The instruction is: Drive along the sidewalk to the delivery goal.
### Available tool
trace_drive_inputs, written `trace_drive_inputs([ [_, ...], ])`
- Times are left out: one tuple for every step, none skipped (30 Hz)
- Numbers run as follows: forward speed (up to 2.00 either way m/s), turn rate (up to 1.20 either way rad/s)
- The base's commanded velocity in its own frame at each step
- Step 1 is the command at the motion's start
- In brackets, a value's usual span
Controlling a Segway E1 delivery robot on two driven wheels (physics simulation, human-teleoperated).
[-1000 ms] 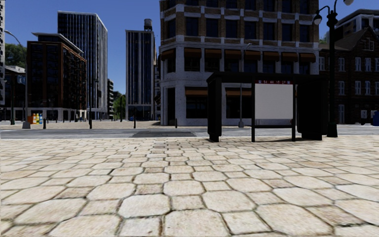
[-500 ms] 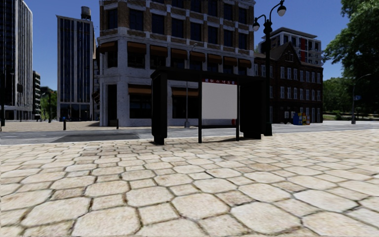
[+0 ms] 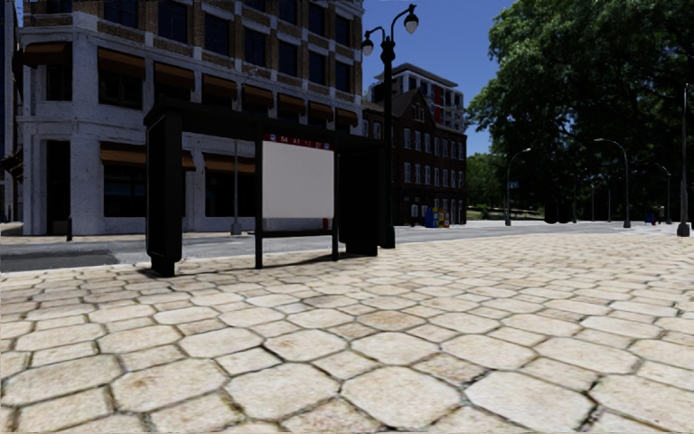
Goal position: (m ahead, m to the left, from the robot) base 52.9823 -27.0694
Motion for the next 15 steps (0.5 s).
trace_drive_inputs([
  [2.0,-0.67],
  [2.0,-0.67],
  [2.0,-0.67],
  [2.0,-0.67],
  [2.0,-0.67],
  [2.0,-0.67],
  [2.0,-0.67],
  [2.0,-0.67],
  [2.0,-0.67],
  [2.0,-0.67],
  [2.0,-0.67],
  [2.0,-0.67],
  [2.0,-0.67],
  [2.0,-0.67],
  [2.0,-0.67],
])
